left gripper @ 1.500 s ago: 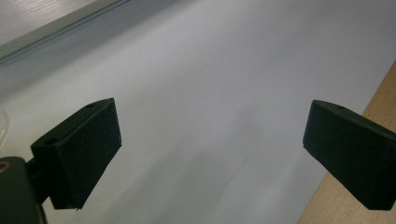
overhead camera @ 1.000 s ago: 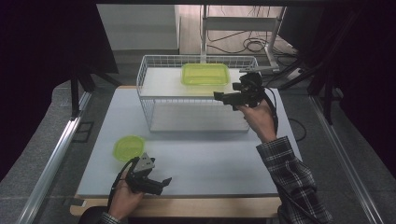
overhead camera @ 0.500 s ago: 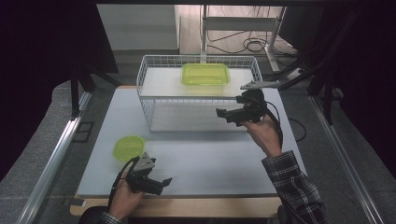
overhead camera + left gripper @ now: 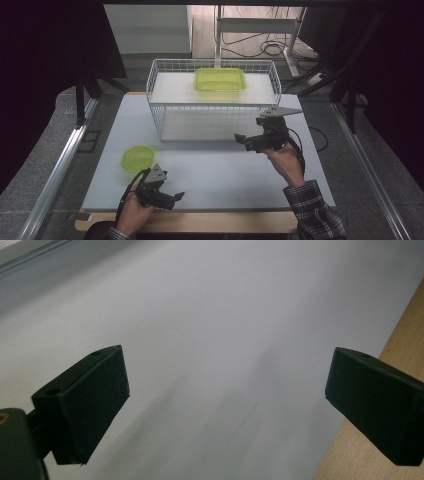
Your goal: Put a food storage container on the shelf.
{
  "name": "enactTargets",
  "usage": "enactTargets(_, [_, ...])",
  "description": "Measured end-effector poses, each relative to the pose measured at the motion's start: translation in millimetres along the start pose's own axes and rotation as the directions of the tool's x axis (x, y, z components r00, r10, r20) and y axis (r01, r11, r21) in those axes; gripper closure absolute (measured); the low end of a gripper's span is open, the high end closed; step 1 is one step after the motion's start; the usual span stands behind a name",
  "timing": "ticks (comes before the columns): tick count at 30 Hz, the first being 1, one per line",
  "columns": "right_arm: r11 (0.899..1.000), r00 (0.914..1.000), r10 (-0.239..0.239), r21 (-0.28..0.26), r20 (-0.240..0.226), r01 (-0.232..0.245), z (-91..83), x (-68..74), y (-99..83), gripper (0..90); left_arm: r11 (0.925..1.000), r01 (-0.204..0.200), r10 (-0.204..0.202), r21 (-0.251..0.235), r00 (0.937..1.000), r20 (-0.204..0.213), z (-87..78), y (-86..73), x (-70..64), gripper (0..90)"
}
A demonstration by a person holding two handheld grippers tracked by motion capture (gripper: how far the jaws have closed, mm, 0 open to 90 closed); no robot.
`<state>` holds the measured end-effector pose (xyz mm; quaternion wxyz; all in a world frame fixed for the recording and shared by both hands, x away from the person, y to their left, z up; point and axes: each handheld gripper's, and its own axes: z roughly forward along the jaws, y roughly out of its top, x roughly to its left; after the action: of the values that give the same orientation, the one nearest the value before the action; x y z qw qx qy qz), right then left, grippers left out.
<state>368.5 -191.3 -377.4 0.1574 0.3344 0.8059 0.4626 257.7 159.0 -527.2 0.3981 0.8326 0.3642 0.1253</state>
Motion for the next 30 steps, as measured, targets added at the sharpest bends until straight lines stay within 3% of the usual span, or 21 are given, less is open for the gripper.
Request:
enactTargets(7, [0.999,0.9999,-0.013,0.037,-0.002,0.013,4.4,5.1,-26.1,0.0,1.0,-0.002,0.002,0.001,1.0,-0.001,-1.1,0.4,0.0,3.5])
enactTargets(15, [1.0,0.9999,0.005,0.023,-0.012,-0.005,6.7,5.4,-52.4,0.0,1.0,0.004,-0.004,-0.005,0.9999,0.011,-1.3,0.9,-0.9,2.9])
enactTargets(30, [0.998,0.9999,-0.001,0.06,0.016,0.0,13.2,9.6,-91.3,0.0,0.9985,-0.055,0.055,-0.005,0.9982,-0.026,0.3,-0.5,-3.4,1.4])
